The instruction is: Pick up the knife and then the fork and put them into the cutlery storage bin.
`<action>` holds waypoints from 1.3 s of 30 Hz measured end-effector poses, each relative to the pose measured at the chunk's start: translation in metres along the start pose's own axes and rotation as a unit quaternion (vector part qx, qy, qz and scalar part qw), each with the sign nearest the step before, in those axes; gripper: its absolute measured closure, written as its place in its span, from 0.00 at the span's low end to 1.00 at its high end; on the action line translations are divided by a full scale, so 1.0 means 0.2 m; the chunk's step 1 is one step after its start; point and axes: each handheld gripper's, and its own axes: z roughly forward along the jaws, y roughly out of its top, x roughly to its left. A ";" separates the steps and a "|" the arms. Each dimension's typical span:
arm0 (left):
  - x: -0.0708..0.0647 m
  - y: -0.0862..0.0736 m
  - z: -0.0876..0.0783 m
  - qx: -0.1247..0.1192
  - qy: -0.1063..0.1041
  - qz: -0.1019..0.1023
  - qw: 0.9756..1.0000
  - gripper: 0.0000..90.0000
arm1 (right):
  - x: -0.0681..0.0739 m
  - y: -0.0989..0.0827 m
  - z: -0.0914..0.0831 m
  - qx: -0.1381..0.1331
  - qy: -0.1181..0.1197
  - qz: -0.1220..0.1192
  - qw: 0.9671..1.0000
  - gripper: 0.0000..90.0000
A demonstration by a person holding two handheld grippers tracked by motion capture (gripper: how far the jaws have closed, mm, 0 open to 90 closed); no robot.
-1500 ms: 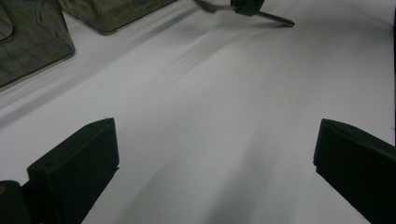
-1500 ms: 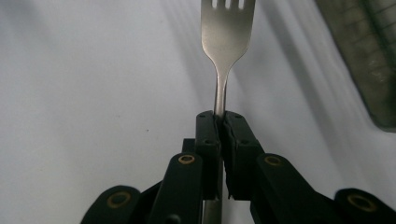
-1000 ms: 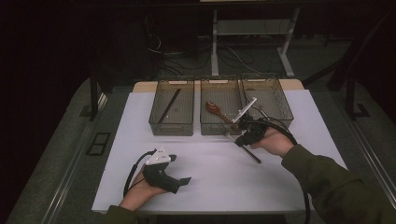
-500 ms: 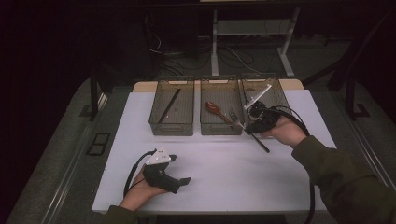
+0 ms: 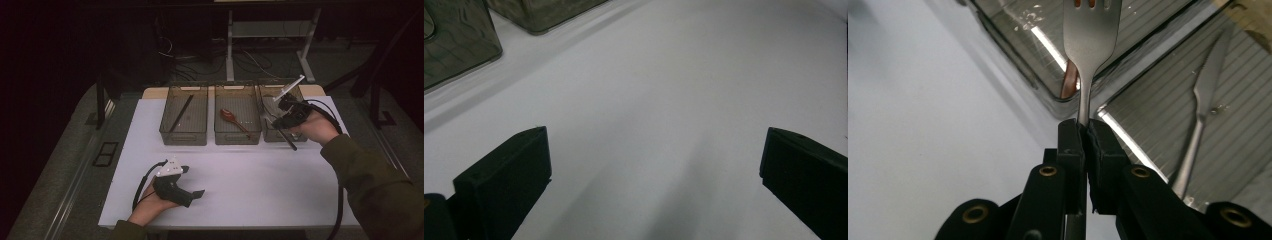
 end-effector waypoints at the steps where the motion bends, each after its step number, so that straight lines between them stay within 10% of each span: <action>1: 0.00 0.00 0.00 0.001 0.000 0.000 1.000 0.00 | -0.01 0.00 -0.01 0.000 -0.003 0.001 1.000 0.93; 22: 0.00 0.00 0.00 0.001 0.000 0.000 1.000 0.00 | -0.26 0.07 -0.09 -0.053 -0.052 0.046 0.996 0.93; 39: 0.00 0.00 0.00 0.000 -0.002 -0.002 1.000 0.00 | -0.49 0.08 0.03 -0.069 -0.089 0.095 0.989 0.93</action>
